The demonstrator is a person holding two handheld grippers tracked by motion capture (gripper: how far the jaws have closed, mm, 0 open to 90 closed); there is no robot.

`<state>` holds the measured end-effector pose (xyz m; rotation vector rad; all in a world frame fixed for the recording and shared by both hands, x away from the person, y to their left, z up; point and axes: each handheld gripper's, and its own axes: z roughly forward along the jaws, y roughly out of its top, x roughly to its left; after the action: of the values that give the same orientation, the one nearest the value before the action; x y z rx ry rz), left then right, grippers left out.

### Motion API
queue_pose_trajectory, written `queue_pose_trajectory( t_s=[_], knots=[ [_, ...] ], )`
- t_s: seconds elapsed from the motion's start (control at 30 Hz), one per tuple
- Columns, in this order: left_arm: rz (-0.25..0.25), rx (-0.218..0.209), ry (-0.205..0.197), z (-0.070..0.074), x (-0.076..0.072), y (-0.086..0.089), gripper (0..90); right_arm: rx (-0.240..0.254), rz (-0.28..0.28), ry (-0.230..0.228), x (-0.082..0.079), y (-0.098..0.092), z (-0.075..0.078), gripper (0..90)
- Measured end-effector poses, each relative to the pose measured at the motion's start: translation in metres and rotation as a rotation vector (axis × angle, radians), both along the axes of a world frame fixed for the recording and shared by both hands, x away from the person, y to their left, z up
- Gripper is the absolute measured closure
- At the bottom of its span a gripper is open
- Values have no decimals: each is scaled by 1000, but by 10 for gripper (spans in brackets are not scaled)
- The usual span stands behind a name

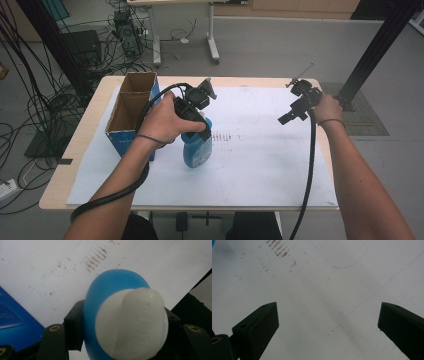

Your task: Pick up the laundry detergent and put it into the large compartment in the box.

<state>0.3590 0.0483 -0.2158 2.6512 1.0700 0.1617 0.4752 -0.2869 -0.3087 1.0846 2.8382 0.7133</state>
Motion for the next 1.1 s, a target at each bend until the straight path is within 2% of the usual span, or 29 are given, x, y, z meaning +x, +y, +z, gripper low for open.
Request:
queue_pose_trajectory(
  t_s=[0.47,0.67,0.93,1.1],
  knots=[
    [-25,-8,-27,69,-3,-8,378,5,5,-20,-3,1,10,32],
    [-43,-28,-54,103,-5,-11,378,-3,14,-26,-2,2,12,31],
    [-64,-56,-58,147,0,-11,378,-11,8,-31,-2,3,15,32],
    [-61,-58,-76,167,0,-11,378,-11,6,-28,-2,2,14,32]
  ],
)
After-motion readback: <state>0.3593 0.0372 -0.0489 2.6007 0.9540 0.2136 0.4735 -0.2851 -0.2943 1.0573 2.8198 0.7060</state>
